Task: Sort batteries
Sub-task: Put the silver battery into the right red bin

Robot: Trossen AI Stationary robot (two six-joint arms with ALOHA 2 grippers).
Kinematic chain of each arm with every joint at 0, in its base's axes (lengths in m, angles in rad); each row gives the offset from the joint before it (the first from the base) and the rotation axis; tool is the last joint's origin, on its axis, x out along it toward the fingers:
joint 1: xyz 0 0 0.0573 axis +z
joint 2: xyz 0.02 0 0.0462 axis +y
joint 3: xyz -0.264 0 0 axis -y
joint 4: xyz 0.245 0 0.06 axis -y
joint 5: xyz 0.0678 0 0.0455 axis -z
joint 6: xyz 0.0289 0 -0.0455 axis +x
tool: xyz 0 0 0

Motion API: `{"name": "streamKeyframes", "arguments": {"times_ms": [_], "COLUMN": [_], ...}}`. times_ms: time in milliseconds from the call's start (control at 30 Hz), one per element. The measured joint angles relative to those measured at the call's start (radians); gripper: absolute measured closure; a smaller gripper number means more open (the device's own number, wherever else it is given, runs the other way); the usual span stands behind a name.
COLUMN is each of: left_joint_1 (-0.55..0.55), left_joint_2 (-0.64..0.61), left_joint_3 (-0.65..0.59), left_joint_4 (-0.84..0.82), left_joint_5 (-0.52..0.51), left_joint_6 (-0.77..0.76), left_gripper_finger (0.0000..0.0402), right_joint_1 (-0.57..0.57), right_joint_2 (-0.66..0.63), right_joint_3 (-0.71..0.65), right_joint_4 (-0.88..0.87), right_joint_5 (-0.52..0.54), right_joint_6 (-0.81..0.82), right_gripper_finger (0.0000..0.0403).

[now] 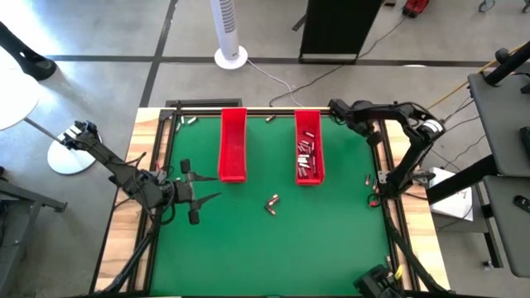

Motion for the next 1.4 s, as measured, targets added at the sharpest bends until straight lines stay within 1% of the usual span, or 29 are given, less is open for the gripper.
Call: {"name": "streamKeyframes", "arguments": {"times_ms": [67, 133, 200, 300, 400, 533, 767, 1033, 1167, 1400], "left_joint_1": [0.0, 0.0, 0.0, 0.0, 0.0, 0.0, 0.0, 0.0, 0.0, 0.0], "left_joint_2": [0.0, 0.0, 0.0, 0.0, 0.0, 0.0, 0.0, 0.0, 0.0, 0.0], "left_joint_3": [0.0, 0.0, 0.0, 0.0, 0.0, 0.0, 0.0, 0.0, 0.0, 0.0], "left_joint_4": [0.0, 0.0, 0.0, 0.0, 0.0, -0.002, -0.008, -0.016, -0.018, -0.018], "left_joint_5": [0.0, 0.0, 0.0, 0.0, 0.0, 0.0, 0.0, 0.0, 0.0, 0.0], "left_joint_6": [-0.001, -0.002, -0.005, -0.005, -0.004, -0.005, -0.005, -0.005, -0.005, -0.005], "left_gripper_finger": [0.0222, 0.0222, 0.0222, 0.0222, 0.0222, 0.0222, 0.0222, 0.0222, 0.0222, 0.0222], "right_joint_1": [-0.004, -0.006, -0.013, -0.02, -0.023, -0.023, -0.022, -0.017, -0.017, -0.022], "right_joint_2": [0.02, 0.033, 0.041, 0.064, 0.112, 0.181, 0.274, 0.343, 0.372, 0.387], "right_joint_3": [0.026, 0.044, 0.052, 0.08, 0.119, 0.172, 0.247, 0.312, 0.35, 0.375], "right_joint_4": [-0.055, -0.111, -0.123, -0.137, -0.19, -0.287, -0.389, -0.421, -0.411, -0.413], "right_joint_5": [0.0, 0.01, 0.014, 0.015, 0.006, -0.009, -0.019, -0.018, -0.011, -0.021], "right_joint_6": [-0.019, 0.007, 0.007, -0.053, -0.113, -0.115, -0.118, -0.144, -0.255, -0.325], "right_gripper_finger": [0.0385, 0.0385, 0.0385, 0.0385, 0.0385, 0.0385, 0.0385, 0.0385, 0.0385, 0.0385]}}
